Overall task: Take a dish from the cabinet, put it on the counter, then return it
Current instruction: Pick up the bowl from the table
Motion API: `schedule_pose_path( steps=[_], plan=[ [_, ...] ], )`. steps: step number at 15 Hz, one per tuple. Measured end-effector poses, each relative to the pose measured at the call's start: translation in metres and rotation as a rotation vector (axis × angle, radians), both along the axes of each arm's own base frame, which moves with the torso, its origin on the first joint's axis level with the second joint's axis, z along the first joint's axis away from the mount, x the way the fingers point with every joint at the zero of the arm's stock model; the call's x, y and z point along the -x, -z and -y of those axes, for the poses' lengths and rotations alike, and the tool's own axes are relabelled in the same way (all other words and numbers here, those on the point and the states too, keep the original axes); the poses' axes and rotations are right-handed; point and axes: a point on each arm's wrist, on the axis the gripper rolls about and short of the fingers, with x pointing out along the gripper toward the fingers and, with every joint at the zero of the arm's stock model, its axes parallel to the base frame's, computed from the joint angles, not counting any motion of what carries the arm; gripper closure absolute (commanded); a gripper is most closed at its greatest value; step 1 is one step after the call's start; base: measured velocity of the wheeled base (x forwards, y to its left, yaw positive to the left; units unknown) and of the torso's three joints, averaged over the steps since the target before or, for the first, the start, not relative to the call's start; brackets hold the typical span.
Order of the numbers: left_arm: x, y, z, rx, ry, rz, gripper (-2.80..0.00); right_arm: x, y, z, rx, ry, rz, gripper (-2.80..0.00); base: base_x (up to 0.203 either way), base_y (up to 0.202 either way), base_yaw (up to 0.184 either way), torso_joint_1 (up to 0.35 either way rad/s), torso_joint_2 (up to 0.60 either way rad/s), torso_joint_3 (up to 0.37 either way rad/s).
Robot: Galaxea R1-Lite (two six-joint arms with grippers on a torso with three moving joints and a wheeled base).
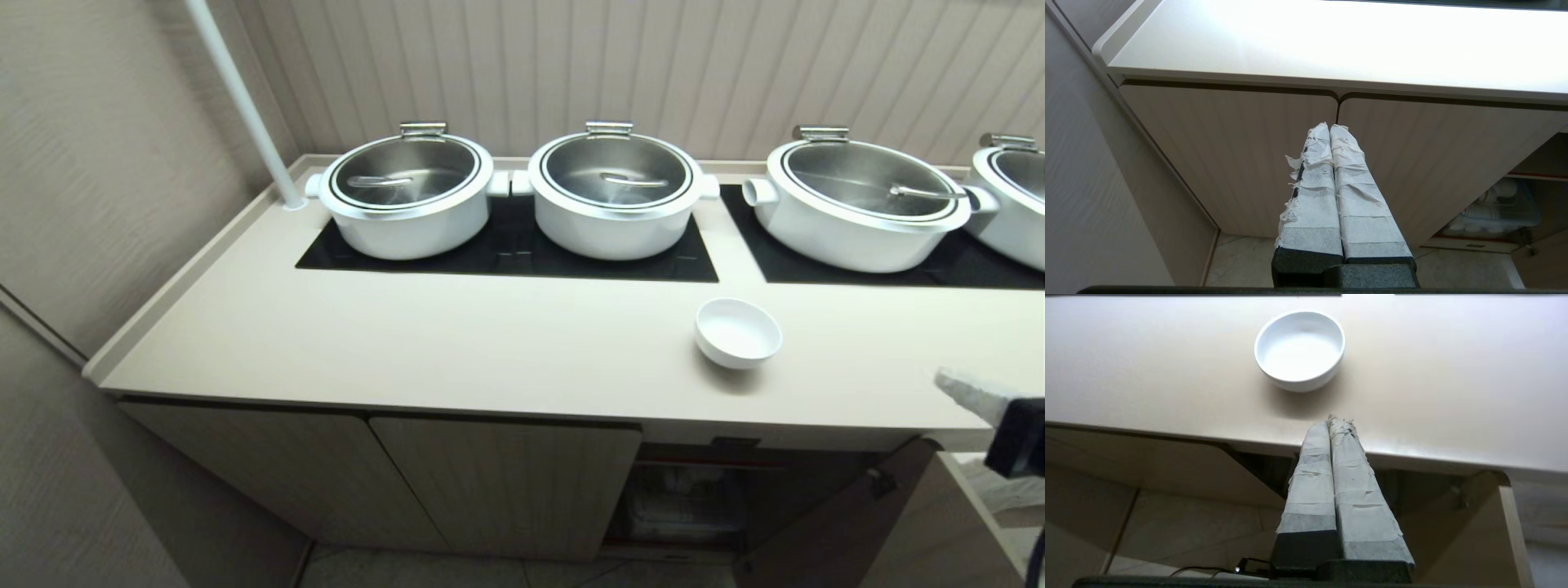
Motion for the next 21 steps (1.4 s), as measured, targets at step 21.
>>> schedule_pose_path(
  steps=[21],
  plan=[
    [0.000,0.000,0.000,0.000,0.000,0.000,0.00,-0.212,-0.053,-0.006,0.015,-0.020,-0.485,0.00,0.000,0.000,0.000,0.000,0.00,0.000]
  ],
)
